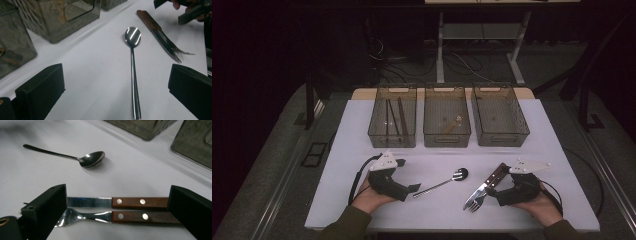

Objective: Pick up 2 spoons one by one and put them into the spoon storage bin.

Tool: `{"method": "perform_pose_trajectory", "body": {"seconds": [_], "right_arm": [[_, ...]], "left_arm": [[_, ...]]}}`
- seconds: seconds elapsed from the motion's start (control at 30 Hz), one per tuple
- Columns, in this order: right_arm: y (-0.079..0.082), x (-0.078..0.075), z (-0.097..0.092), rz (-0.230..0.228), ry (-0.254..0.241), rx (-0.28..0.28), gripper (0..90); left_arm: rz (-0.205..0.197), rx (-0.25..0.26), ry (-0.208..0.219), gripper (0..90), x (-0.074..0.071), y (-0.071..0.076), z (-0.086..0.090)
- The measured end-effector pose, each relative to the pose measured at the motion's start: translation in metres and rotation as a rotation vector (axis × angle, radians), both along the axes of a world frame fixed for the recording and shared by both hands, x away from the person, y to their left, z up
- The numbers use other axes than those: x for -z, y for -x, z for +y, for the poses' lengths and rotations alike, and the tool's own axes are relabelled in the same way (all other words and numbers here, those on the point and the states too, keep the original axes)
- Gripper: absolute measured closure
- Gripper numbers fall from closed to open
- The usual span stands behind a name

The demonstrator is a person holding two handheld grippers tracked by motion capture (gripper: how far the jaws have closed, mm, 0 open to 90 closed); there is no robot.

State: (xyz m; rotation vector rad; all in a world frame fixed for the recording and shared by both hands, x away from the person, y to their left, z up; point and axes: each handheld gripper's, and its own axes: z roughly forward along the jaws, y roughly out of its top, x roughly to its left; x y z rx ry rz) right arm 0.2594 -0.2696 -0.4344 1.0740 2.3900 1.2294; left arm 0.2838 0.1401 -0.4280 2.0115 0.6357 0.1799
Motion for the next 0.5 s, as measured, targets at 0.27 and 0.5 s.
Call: {"method": "perform_pose_trajectory", "body": {"seconds": [0.27,0.5], "right_arm": [[-0.010,-0.005,0.012,0.033,-0.021,-0.020,2.6],[-0.026,-0.009,0.024,0.059,-0.046,-0.029,5.3]], "left_arm": [[0.005,-0.023,0.003,0.0,0.003,0.008,0.017],[0.019,-0.044,-0.022,0.0,0.005,0.012,0.025]]}}
